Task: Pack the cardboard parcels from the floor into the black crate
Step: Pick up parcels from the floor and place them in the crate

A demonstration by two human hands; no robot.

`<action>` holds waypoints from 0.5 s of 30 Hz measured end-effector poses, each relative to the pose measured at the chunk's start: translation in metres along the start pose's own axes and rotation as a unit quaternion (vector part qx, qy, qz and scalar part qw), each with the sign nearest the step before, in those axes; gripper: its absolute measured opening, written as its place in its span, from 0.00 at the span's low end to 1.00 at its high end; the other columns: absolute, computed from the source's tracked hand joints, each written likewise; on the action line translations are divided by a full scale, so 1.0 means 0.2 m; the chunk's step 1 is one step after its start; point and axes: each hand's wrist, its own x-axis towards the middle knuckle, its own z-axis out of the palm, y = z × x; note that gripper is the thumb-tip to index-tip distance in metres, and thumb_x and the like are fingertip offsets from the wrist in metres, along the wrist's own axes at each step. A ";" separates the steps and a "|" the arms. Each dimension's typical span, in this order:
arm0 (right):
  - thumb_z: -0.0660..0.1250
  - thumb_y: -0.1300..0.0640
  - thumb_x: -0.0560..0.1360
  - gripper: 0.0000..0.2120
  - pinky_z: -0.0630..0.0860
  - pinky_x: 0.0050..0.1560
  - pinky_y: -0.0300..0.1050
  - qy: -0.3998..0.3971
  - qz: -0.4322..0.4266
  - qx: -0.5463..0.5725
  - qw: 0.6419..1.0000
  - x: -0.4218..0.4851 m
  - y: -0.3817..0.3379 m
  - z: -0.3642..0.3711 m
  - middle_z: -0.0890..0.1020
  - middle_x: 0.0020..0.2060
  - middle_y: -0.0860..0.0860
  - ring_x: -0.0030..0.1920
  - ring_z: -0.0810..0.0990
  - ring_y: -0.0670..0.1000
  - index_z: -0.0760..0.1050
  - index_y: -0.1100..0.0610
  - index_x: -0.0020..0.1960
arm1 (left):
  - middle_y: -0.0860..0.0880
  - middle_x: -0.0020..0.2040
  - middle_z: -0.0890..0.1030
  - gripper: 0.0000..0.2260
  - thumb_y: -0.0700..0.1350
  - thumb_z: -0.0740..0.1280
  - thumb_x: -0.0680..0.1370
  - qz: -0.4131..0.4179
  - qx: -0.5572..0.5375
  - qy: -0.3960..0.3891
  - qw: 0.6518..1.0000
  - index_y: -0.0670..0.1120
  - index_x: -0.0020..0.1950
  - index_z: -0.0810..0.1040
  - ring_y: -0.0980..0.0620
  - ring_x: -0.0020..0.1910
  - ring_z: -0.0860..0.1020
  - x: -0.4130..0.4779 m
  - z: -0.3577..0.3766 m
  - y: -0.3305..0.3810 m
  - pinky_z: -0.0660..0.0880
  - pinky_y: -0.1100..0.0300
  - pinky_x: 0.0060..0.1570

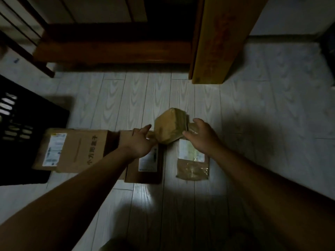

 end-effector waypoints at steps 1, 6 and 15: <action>0.67 0.39 0.72 0.36 0.69 0.66 0.55 0.004 -0.010 -0.012 1.000 0.06 0.02 0.05 0.73 0.67 0.56 0.66 0.72 0.60 0.61 0.52 0.74 | 0.39 0.66 0.73 0.34 0.51 0.65 0.76 0.006 -0.011 -0.010 1.000 0.42 0.76 0.53 0.43 0.62 0.73 0.04 0.01 -0.02 0.69 0.60 0.61; 0.62 0.35 0.73 0.42 0.63 0.58 0.41 -0.043 0.032 0.014 0.998 0.27 0.04 0.21 0.69 0.70 0.56 0.68 0.70 0.59 0.50 0.53 0.78 | 0.44 0.70 0.69 0.38 0.51 0.68 0.74 0.024 -0.031 0.006 0.999 0.49 0.77 0.50 0.47 0.59 0.76 0.18 -0.03 -0.08 0.74 0.62 0.59; 0.65 0.45 0.73 0.35 0.75 0.52 0.45 -0.027 0.060 0.123 0.990 0.29 -0.12 0.24 0.73 0.65 0.57 0.58 0.76 0.58 0.56 0.54 0.76 | 0.46 0.77 0.57 0.35 0.53 0.66 0.76 0.054 -0.011 0.048 0.997 0.51 0.77 0.51 0.45 0.73 0.62 0.08 -0.10 -0.05 0.63 0.55 0.68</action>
